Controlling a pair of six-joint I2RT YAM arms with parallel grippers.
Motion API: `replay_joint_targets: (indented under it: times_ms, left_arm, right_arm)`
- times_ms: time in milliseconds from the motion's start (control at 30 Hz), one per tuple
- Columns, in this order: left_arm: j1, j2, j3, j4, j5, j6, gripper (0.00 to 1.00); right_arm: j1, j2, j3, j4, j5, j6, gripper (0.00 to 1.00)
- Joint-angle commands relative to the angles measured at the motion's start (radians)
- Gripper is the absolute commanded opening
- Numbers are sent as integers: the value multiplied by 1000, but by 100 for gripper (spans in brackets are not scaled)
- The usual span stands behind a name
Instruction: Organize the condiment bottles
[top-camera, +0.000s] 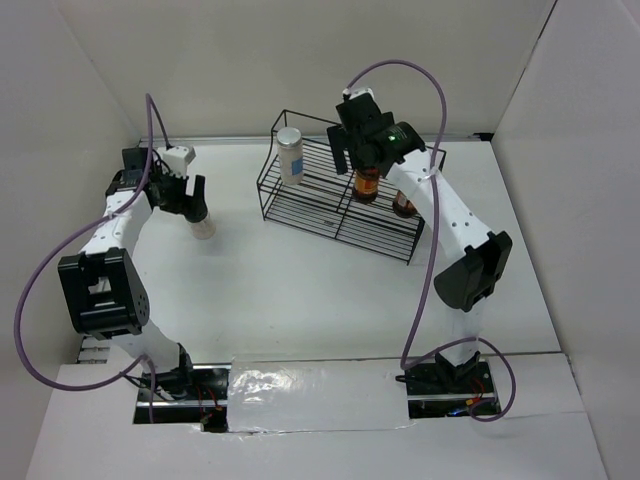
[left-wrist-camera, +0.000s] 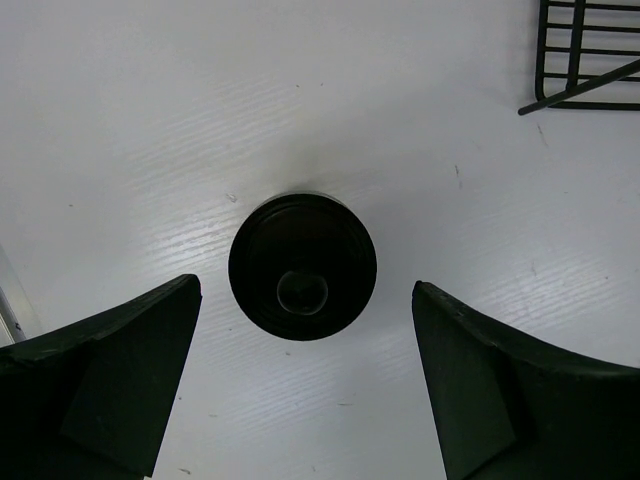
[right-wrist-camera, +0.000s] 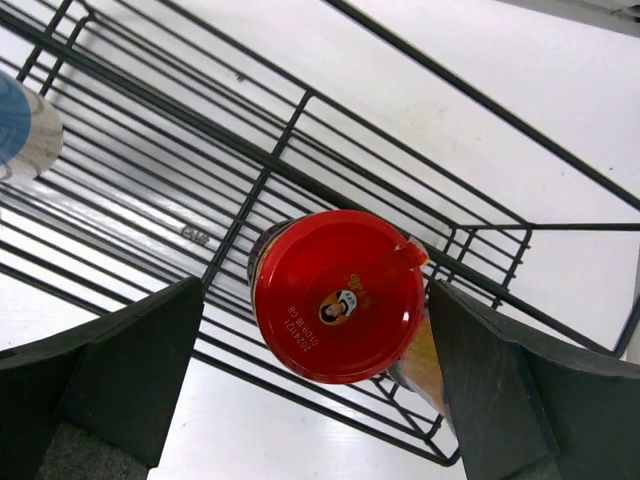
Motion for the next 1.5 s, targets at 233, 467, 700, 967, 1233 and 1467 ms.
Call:
replay_joint_targets:
  times_ms: [233,467,700,967,1233,1467]
  left_arm:
    - [8,26,-37,56,0,32,99]
    - [8,77,-54,108,-39,30,99]
    - [8,97,-41,105,13,12,85]
    - [9,43,-59,98,13,27,0]
    - [-63,-66,169,-223,180,138,0]
    - [-181,-79,446,-543,414,178,0]
  right_arm:
    - [-21,-72,39,55,35,-19,100]
    - [13,-112,30,70,66,-39,100]
    - [60,-188,-31,115,116,-45,100]
    - [59,-273,-106,141,158,-48,100]
    - [2,-346,-152,147,127,-45,100]
    - [-90,-431,-244,182,44,-27,100]
